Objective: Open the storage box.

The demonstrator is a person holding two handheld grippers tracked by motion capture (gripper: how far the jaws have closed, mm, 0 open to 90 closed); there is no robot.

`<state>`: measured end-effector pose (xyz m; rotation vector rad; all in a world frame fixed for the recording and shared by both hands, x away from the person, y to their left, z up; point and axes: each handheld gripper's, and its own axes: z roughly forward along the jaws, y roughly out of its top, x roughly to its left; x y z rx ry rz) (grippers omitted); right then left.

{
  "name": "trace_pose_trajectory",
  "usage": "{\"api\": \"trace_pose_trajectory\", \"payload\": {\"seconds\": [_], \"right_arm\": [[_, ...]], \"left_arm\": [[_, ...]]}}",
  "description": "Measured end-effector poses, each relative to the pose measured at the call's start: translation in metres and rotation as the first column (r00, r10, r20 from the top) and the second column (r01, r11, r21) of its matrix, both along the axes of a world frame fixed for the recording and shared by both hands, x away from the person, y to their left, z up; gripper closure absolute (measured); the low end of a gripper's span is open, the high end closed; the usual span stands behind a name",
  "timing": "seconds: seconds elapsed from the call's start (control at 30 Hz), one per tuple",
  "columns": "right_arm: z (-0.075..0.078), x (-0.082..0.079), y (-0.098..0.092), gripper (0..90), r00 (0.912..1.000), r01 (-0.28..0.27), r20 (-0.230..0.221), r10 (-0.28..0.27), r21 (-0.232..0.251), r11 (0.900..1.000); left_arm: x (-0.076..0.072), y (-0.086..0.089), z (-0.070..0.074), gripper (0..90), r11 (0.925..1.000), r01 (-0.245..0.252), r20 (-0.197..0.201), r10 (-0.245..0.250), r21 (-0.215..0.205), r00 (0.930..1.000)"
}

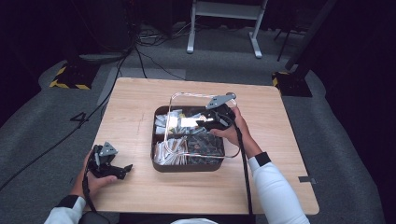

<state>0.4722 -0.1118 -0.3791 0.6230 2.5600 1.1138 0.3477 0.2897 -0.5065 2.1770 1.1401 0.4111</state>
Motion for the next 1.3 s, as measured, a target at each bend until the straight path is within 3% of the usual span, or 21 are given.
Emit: {"api": "trace_pose_trajectory", "payload": {"seconds": [0.5,0.9,1.3], "right_arm": [[0.012,-0.005,-0.029,59.7,0.9993,0.033,0.020,-0.033,0.011,0.999],[0.012,-0.005,-0.048,59.6,0.9978,0.063,0.021,-0.064,0.010,0.998],[0.014,-0.007,-0.091,59.6,0.9916,0.127,0.024,-0.127,0.015,0.992]], "left_arm": [[0.000,0.000,0.000,0.5,1.0000,0.000,0.000,0.000,-0.001,1.0000],[0.000,0.000,0.000,0.5,1.0000,0.005,-0.004,-0.005,-0.001,1.0000],[0.001,0.000,0.000,0.4,1.0000,0.008,-0.003,-0.008,-0.001,1.0000]]}}
